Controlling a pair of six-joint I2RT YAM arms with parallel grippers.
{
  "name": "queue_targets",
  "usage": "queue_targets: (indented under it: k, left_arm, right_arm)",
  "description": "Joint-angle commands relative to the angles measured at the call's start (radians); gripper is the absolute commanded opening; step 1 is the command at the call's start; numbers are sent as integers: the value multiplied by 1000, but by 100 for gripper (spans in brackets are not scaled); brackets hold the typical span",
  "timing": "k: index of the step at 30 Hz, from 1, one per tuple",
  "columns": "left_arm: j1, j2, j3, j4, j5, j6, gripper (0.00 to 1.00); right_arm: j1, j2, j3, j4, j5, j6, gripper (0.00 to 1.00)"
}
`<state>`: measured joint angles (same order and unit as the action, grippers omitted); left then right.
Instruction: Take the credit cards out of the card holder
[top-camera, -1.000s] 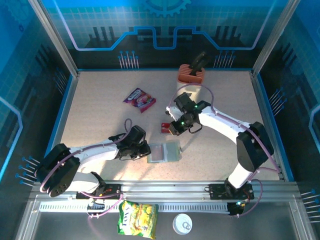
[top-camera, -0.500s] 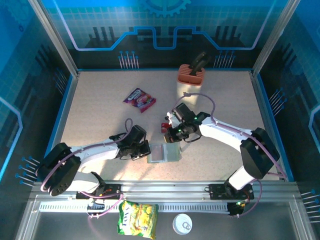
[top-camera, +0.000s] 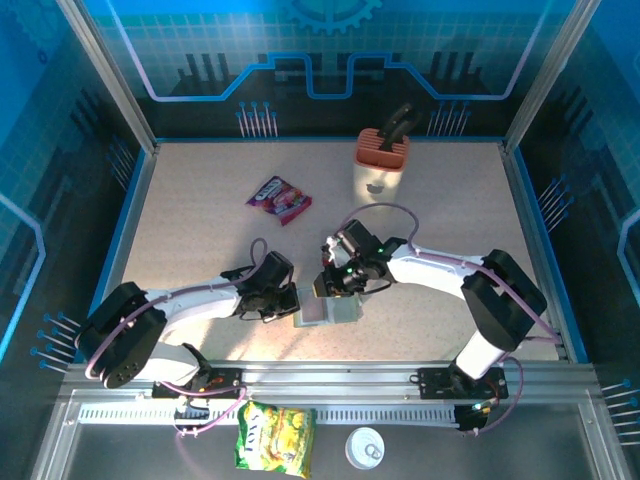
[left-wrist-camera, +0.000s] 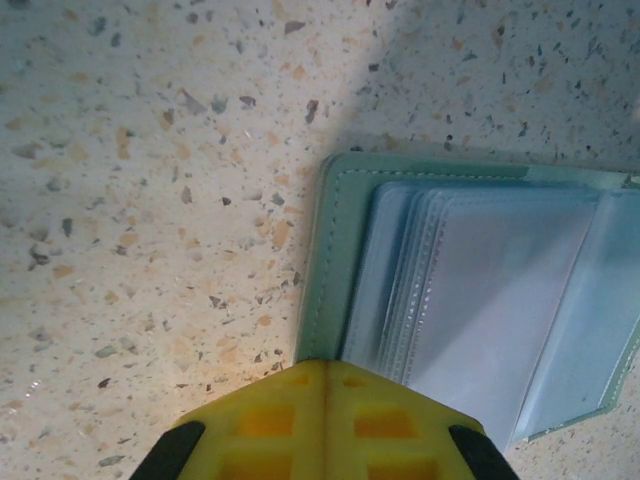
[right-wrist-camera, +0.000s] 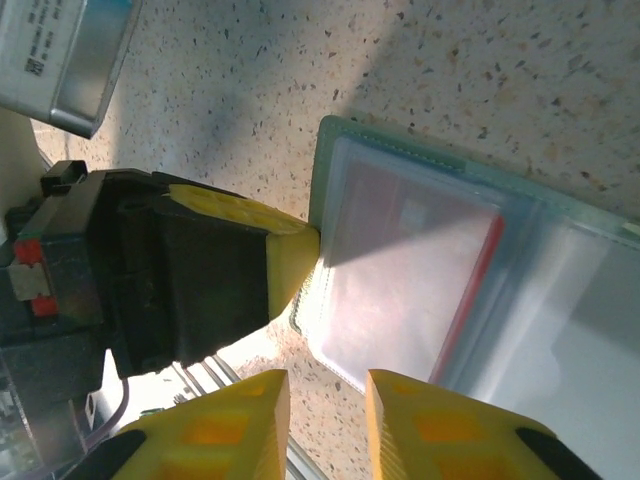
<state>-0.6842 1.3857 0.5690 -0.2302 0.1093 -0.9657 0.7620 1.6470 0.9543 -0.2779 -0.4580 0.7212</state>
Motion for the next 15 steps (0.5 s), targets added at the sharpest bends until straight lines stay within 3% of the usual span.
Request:
queue_targets:
  k: [1, 15]
  left_arm:
    - [4, 21, 12, -38, -20, 15, 0]
    - [3, 9, 6, -49, -25, 20, 0]
  right_arm:
    - [19, 35, -17, 54, -30, 55, 29]
    - [41, 120, -4, 68, -48, 73, 21]
